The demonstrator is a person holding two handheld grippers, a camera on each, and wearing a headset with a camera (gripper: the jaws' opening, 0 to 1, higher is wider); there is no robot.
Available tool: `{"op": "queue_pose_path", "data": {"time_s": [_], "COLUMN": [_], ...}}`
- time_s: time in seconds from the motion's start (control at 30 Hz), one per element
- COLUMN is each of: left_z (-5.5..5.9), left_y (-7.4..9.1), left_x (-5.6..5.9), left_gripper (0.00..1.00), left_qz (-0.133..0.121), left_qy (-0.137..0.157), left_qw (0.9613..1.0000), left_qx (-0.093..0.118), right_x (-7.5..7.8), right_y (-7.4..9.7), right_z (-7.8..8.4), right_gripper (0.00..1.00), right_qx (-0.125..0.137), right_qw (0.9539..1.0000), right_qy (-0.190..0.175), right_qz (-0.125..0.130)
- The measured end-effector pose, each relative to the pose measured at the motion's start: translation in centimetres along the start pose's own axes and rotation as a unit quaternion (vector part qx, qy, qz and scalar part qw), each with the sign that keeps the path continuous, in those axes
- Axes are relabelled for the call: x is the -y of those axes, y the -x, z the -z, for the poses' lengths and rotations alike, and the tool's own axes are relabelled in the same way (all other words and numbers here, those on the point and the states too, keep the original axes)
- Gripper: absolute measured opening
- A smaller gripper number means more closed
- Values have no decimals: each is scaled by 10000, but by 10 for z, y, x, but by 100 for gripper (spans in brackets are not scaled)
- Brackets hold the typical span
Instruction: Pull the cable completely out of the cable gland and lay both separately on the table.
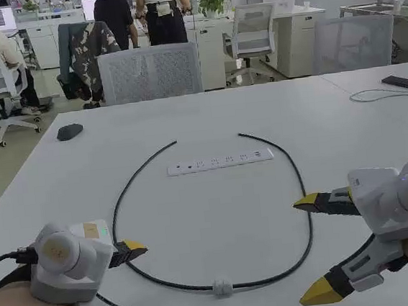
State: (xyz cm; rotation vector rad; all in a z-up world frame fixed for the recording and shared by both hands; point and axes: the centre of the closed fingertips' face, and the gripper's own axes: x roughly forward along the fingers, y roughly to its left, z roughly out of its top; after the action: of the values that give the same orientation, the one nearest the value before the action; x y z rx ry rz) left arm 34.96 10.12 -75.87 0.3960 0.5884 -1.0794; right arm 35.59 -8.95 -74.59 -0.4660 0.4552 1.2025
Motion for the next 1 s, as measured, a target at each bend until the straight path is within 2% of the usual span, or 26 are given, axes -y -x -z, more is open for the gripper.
{"op": "queue_pose_path", "data": {"time_s": [0.27,0.77,0.9,1.0], "left_z": [-1,6,3,5], "left_y": [1,3,3,3], "left_x": [0,-1,-3,-2], "left_gripper": [99,99,99,99], "left_qz": [24,1,-18,4], "left_qy": [121,178,369,363], "left_qw": [9999,9998,9993,9993], "left_qx": [38,-60,69,40], "right_x": [-1,-4,-4,-2], "right_y": [0,-3,-4,-5], "right_z": [2,4,3,3], "right_gripper": [99,99,99,99], "right_qx": [-18,-109,-94,-81], "right_qw": [10000,9999,9999,9999], "right_qy": [-45,16,-25,-7], "right_qz": [-26,-99,-126,-138]}}
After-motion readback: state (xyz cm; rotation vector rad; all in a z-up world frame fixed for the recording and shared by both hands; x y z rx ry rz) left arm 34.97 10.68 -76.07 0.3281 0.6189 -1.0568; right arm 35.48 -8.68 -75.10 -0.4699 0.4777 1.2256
